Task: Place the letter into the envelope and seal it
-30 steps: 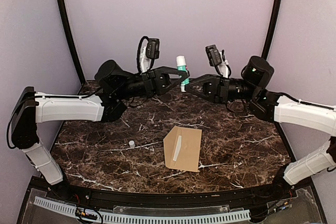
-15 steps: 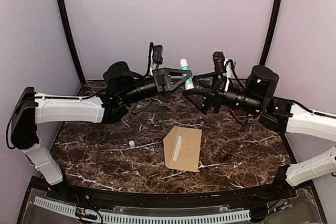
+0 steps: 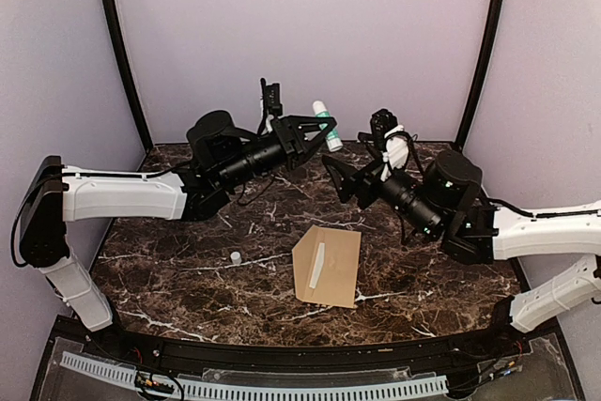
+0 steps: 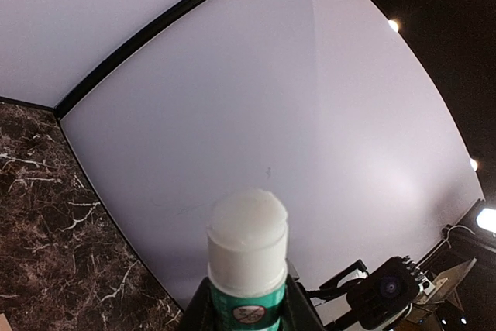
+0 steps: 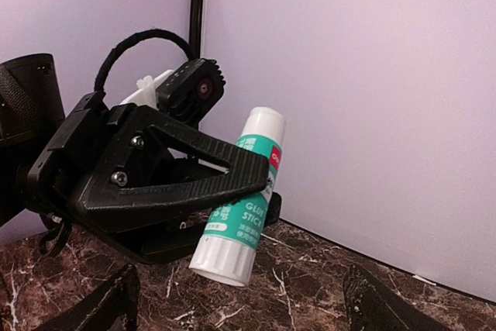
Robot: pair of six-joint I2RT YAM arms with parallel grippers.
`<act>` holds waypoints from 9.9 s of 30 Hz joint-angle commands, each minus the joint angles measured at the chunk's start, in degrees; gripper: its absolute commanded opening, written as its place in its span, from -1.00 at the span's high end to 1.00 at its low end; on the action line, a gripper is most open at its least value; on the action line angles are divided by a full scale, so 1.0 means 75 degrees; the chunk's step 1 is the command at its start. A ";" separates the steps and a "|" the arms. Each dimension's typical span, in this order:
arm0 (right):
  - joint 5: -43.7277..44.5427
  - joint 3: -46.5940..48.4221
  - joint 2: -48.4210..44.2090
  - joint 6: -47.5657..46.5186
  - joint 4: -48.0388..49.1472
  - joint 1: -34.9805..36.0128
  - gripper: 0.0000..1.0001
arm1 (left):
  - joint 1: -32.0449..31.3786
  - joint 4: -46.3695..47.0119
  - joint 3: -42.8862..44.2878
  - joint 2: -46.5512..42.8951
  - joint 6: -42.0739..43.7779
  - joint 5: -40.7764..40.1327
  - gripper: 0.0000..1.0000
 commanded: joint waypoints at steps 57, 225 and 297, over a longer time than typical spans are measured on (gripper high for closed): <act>0.1944 0.0984 0.2170 -0.1155 0.3456 0.0499 1.00 | -0.0026 0.1321 -0.0763 -0.0637 -0.0586 0.0121 0.39; -0.2961 0.3709 0.4366 0.3462 -0.9882 -0.0576 1.00 | -0.0760 -0.3557 -0.1990 0.1547 0.3234 -0.1509 0.97; -0.4163 0.3938 0.5122 0.3231 -1.0775 -0.0773 1.00 | -0.0860 -0.3857 -0.2260 0.1248 0.3318 -0.2429 1.00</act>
